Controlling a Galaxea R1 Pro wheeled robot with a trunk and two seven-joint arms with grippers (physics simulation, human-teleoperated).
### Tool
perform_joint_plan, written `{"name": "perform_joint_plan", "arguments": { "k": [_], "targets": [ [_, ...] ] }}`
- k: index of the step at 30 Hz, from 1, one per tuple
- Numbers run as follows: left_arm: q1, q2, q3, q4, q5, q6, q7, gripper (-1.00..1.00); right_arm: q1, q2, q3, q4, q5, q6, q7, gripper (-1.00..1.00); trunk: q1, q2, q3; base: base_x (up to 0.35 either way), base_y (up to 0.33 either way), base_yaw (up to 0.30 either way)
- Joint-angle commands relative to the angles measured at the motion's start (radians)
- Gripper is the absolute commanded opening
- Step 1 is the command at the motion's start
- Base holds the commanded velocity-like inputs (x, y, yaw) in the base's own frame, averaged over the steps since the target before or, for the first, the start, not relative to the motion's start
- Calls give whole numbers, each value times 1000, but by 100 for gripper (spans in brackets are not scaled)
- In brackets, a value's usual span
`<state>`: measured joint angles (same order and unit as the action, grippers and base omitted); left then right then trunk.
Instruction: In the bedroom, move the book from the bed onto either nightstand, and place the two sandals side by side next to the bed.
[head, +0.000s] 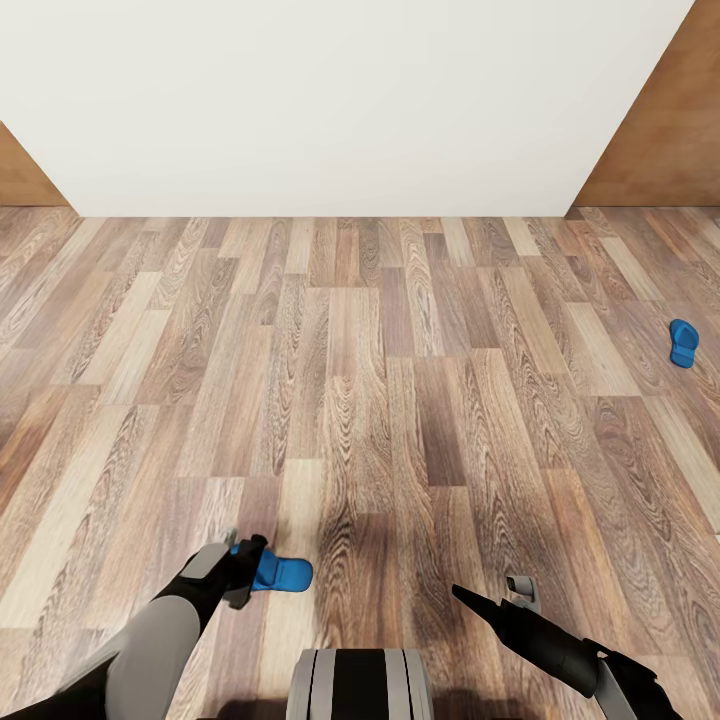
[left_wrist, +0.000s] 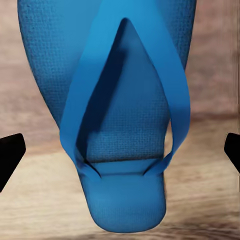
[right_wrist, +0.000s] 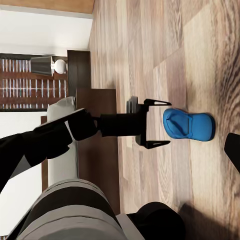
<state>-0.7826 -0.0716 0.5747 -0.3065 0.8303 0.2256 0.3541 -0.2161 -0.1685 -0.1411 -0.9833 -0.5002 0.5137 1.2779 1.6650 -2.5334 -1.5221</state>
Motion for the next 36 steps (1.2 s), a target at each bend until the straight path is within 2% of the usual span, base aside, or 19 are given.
{"name": "perform_joint_plan", "arguments": {
  "k": [1, 8, 12, 36],
  "targets": [
    [0, -1, -6, -3, 7, 4, 4, 100, 0, 0, 0, 0, -4, 9, 1, 100, 0, 0, -1, 0, 0, 0],
    [0, -1, -39, -3, 7, 3, -21, 100, 0, 0, 0, 0, -4, 9, 1, 100, 0, 0, -1, 0, 0, 0],
    [0, 0, -45, -3, 8, 3, -26, 100, 0, 0, 0, 0, -4, 9, 1, 100, 0, 0, -1, 0, 0, 0],
    [0, 1, -51, -3, 7, 3, -32, 100, 0, 0, 0, 2, -3, 10, 1, 100, 0, 0, -1, 0, 0, 0]
  ]
}}
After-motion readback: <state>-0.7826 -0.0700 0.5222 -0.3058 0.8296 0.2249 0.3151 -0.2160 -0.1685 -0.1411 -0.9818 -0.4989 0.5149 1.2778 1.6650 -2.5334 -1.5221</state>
